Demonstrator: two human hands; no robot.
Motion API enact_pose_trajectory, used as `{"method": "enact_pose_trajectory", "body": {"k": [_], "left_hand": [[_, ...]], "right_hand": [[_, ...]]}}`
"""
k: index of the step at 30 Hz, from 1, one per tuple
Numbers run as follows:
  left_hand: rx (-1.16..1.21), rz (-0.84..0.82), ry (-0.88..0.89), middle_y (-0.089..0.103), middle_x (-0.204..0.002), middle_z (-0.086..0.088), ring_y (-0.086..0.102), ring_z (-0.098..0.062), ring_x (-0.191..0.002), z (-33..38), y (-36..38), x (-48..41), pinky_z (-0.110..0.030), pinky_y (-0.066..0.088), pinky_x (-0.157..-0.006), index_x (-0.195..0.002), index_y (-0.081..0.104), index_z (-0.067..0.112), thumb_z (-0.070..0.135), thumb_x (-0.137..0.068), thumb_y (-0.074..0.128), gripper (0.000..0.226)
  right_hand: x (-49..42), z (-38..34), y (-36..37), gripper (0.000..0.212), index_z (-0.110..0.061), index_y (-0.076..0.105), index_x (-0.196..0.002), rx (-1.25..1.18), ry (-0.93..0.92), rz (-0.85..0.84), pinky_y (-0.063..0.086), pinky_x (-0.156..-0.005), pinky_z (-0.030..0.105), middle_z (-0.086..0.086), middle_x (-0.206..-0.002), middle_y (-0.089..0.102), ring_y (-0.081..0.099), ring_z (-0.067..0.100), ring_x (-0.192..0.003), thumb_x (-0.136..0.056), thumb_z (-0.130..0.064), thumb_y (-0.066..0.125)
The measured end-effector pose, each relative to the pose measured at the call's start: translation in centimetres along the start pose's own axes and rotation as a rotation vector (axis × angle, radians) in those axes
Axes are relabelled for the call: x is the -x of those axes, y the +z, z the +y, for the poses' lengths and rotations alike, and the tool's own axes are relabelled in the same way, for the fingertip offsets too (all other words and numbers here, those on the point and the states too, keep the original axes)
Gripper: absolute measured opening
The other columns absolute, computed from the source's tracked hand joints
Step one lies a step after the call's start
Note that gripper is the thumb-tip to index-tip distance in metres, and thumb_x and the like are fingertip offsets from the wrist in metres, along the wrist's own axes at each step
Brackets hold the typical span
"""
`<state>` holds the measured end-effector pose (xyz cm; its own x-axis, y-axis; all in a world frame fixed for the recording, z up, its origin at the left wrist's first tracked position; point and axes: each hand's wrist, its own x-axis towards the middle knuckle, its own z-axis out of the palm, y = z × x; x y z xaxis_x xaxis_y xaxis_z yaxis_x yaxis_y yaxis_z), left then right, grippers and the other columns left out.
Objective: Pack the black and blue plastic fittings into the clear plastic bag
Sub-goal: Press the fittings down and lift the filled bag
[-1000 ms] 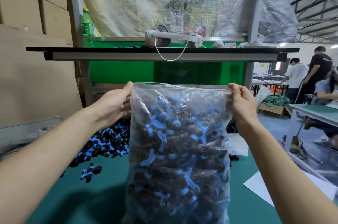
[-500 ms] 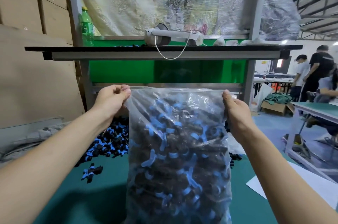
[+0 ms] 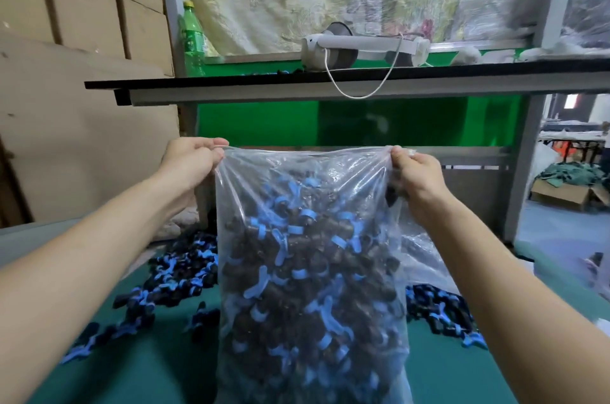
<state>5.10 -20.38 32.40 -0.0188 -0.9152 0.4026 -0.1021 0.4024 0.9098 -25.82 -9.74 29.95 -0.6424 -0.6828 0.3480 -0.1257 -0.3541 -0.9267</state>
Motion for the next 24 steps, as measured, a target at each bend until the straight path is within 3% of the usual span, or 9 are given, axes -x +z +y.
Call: {"method": "enact_pose_trajectory", "body": {"k": [2,4,7,10,12,14,18,22,24], "left_hand": [[-0.041,-0.058,0.042,0.070,-0.107,-0.004,0.065,-0.017,-0.097,-0.3,-0.6,-0.2,-0.033,0.053,-0.092,-0.088,0.070,0.020,0.001,-0.093,0.060,0.022],[-0.061,-0.104,0.118,0.071,-0.103,-0.003,0.065,-0.014,-0.093,-0.7,-1.1,0.2,-0.031,0.053,-0.092,-0.091,0.070,0.023,0.004,-0.093,0.062,0.021],[-0.087,-0.124,0.275,0.071,-0.093,-0.004,0.064,-0.017,-0.090,-0.9,-1.6,0.8,-0.034,0.051,-0.092,-0.099,0.066,0.025,0.002,-0.090,0.066,0.025],[0.032,-0.145,0.290,0.070,-0.083,-0.001,0.065,-0.012,-0.083,-1.1,-1.3,1.4,-0.032,0.051,-0.089,-0.106,0.057,0.024,-0.004,-0.088,0.066,0.034],[0.110,-0.122,0.276,0.072,-0.079,0.002,0.067,-0.011,-0.083,-1.4,-1.2,1.6,-0.028,0.052,-0.087,-0.106,0.055,0.023,-0.006,-0.089,0.064,0.035],[0.160,-0.089,0.248,0.074,-0.080,0.000,0.069,-0.016,-0.088,-1.9,-1.5,1.9,-0.030,0.054,-0.088,-0.107,0.054,0.022,-0.007,-0.089,0.063,0.035],[0.261,-0.057,0.154,0.075,-0.094,-0.009,0.070,-0.019,-0.097,-2.7,-1.7,2.4,-0.034,0.054,-0.092,-0.113,0.053,0.020,0.000,-0.087,0.068,0.035],[0.563,-0.066,-0.005,0.076,-0.095,-0.008,0.072,-0.011,-0.087,-3.4,-1.2,3.0,-0.020,0.055,-0.069,-0.112,0.056,0.011,0.006,-0.094,0.060,0.019],[0.488,-0.091,-0.064,0.076,-0.098,-0.009,0.072,-0.015,-0.089,-4.0,-1.1,3.3,-0.026,0.057,-0.072,-0.104,0.068,0.012,0.018,-0.099,0.057,0.013]], "right_hand": [[-1.0,0.6,0.9,0.018,-0.001,0.071,-0.098,0.000,0.056,-0.020,0.047,-0.061,0.031,0.018,-0.086,0.072,0.059,0.021,-0.069,-0.097,-0.007,0.054],[-1.9,0.9,1.4,0.030,-0.004,0.064,-0.120,0.185,0.035,-0.007,0.049,-0.069,0.034,0.017,-0.099,0.071,0.062,0.027,-0.083,-0.094,-0.007,0.048],[-0.8,-1.3,4.7,0.035,-0.017,0.056,-0.129,0.698,-0.419,0.075,0.049,-0.094,0.045,0.005,-0.113,0.067,0.061,0.029,-0.107,-0.095,-0.024,0.049],[2.5,-4.3,11.1,0.035,-0.025,0.060,-0.129,0.677,-0.728,-0.383,0.047,-0.098,0.039,-0.003,-0.123,0.068,0.062,0.018,-0.113,-0.098,-0.039,0.053],[4.3,-4.8,15.2,0.043,-0.026,0.059,-0.129,0.756,-0.627,-0.746,0.048,-0.093,0.033,-0.002,-0.121,0.067,0.062,0.015,-0.108,-0.097,-0.052,0.053],[4.9,-4.0,17.4,0.036,-0.020,0.067,-0.102,0.779,-0.577,-0.938,0.045,-0.069,0.027,-0.004,-0.088,0.066,0.058,0.010,-0.078,-0.097,-0.053,0.053],[4.3,-2.6,17.8,0.035,-0.029,0.057,-0.064,0.612,-0.566,-0.924,0.033,-0.051,0.012,-0.018,-0.051,0.052,0.045,-0.004,-0.050,-0.097,-0.040,0.060],[4.5,-2.2,18.3,0.021,-0.015,0.070,-0.093,0.595,-0.612,-0.824,0.051,-0.071,0.029,-0.005,-0.084,0.071,0.063,0.005,-0.076,-0.099,-0.032,0.060],[4.7,-2.2,18.3,0.022,-0.014,0.068,-0.095,0.573,-0.582,-0.807,0.052,-0.077,0.031,0.000,-0.090,0.072,0.066,0.012,-0.084,-0.099,-0.034,0.060]]}}
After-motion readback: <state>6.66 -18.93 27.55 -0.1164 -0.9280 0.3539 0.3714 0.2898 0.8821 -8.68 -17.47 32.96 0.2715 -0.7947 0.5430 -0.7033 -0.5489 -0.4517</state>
